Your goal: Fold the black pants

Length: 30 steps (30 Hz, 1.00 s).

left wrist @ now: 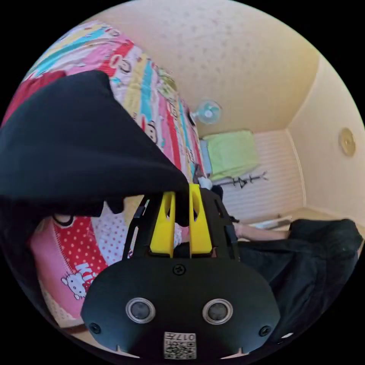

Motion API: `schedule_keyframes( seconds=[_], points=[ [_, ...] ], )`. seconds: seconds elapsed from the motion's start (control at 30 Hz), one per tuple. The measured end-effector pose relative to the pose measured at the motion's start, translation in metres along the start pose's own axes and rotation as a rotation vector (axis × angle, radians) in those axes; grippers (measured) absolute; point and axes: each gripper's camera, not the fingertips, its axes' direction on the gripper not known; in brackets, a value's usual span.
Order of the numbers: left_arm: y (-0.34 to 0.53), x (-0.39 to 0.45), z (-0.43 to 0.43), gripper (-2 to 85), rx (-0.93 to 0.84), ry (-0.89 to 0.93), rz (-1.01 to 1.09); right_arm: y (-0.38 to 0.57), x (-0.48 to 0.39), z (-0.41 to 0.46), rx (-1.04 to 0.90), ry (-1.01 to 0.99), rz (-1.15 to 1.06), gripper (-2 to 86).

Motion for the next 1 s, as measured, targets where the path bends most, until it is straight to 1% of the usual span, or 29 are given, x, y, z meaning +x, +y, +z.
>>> schedule_keyframes(
  seconds=[0.03, 0.1, 0.13, 0.17, 0.2, 0.23, 0.27, 0.3, 0.33, 0.37, 0.4, 0.43, 0.47, 0.5, 0.53, 0.57, 0.6, 0.63, 0.67, 0.7, 0.73, 0.77, 0.8, 0.83, 0.87, 0.9, 0.97, 1.0],
  points=[
    [-0.002, 0.013, 0.014, 6.0, -0.073, 0.008, 0.064, -0.010, -0.003, 0.021, -0.018, 0.042, -0.041, 0.2],
    [0.008, 0.058, 0.082, 6.0, -0.401, 0.000, 0.273, -0.024, -0.008, 0.056, -0.057, 0.100, -0.107, 0.3],
    [0.015, 0.065, 0.100, 6.0, -0.483, 0.001, 0.300, -0.032, -0.013, 0.079, -0.080, 0.138, -0.158, 0.4],
    [0.033, 0.070, 0.135, 5.9, -0.633, 0.015, 0.312, -0.038, -0.020, 0.100, -0.089, 0.185, -0.219, 0.5],
    [0.051, 0.066, 0.162, 5.7, -0.739, 0.042, 0.274, -0.040, -0.023, 0.111, -0.087, 0.243, -0.235, 0.5],
    [0.061, 0.063, 0.173, 5.0, -0.774, 0.068, 0.249, -0.044, -0.027, 0.133, -0.075, 0.491, -0.237, 0.6],
    [0.080, 0.057, 0.185, 3.7, -0.821, 0.165, 0.222, -0.045, -0.035, 0.158, -0.054, 0.760, -0.299, 0.8],
    [0.095, 0.050, 0.188, 2.1, -0.849, 0.272, 0.203, -0.044, -0.039, 0.172, -0.051, 0.882, -0.359, 0.9],
    [0.100, 0.045, 0.187, 1.3, -0.849, 0.303, 0.182, -0.038, -0.045, 0.203, -0.042, 1.103, -0.494, 1.2],
    [0.108, 0.031, 0.179, 0.3, -0.809, 0.327, 0.116, -0.032, -0.045, 0.237, -0.025, 1.315, -0.604, 1.7],
    [0.116, 0.014, 0.165, -0.3, -0.725, 0.332, 0.040, -0.030, -0.043, 0.255, -0.020, 1.402, -0.654, 2.0],
    [0.121, 0.005, 0.157, -0.5, -0.679, 0.341, 0.001, -0.023, -0.037, 0.289, -0.011, 1.522, -0.756, 3.0],
    [0.133, -0.014, 0.140, -0.7, -0.589, 0.371, -0.073, -0.015, -0.032, 0.323, 0.004, 1.564, -0.860, 4.2],
    [0.148, -0.033, 0.123, -0.9, -0.499, 0.407, -0.136, -0.011, -0.029, 0.339, 0.007, 1.562, -0.908, 5.0],
    [0.156, -0.043, 0.114, -0.9, -0.449, 0.419, -0.168, -0.004, -0.025, 0.374, -0.017, 1.513, -0.996, 6.5],
    [0.176, -0.062, 0.096, -1.0, -0.345, 0.424, -0.234, 0.000, -0.021, 0.410, -0.056, 1.437, -1.057, 7.4],
    [0.199, -0.079, 0.078, -1.0, -0.245, 0.409, -0.298, 0.003, -0.019, 0.429, -0.078, 1.397, -1.083, 7.8],
    [0.210, -0.086, 0.071, -1.0, -0.201, 0.399, -0.328, 0.007, -0.014, 0.470, -0.121, 1.327, -1.133, 9.0],
    [0.236, -0.100, 0.055, -1.0, -0.108, 0.378, -0.389, 0.014, -0.009, 0.514, -0.148, 1.282, -1.185, 10.6],
    [0.262, -0.110, 0.041, -1.0, -0.013, 0.357, -0.448, 0.018, -0.006, 0.536, -0.156, 1.267, -1.213, 11.6],
    [0.276, -0.114, 0.035, -1.0, 0.035, 0.348, -0.478, 0.028, 0.001, 0.581, -0.177, 1.245, -1.274, 13.6],
    [0.303, -0.120, 0.025, -1.0, 0.126, 0.335, -0.531, 0.041, 0.011, 0.627, -0.199, 1.242, -1.339, 15.7],
    [0.329, -0.123, 0.019, -1.0, 0.209, 0.331, -0.574, 0.047, 0.016, 0.650, -0.207, 1.250, -1.373, 16.4],
    [0.341, -0.123, 0.017, -1.0, 0.248, 0.331, -0.592, 0.063, 0.029, 0.695, -0.208, 1.284, -1.454, 17.9],
    [0.363, -0.122, 0.016, -0.9, 0.317, 0.329, -0.622, 0.079, 0.044, 0.736, -0.188, 1.328, -1.541, 18.8],
    [0.382, -0.119, 0.019, -0.9, 0.370, 0.323, -0.646, 0.087, 0.052, 0.756, -0.169, 1.350, -1.586, 19.2],
    [0.402, -0.113, 0.029, -0.9, 0.422, 0.311, -0.672, 0.121, 0.088, 0.821, -0.030, 1.409, -1.804, 19.9],
    [0.412, -0.109, 0.040, -0.9, 0.446, 0.310, -0.682, 0.126, 0.100, 0.836, -0.025, 1.429, -1.859, 20.0]
  ],
)
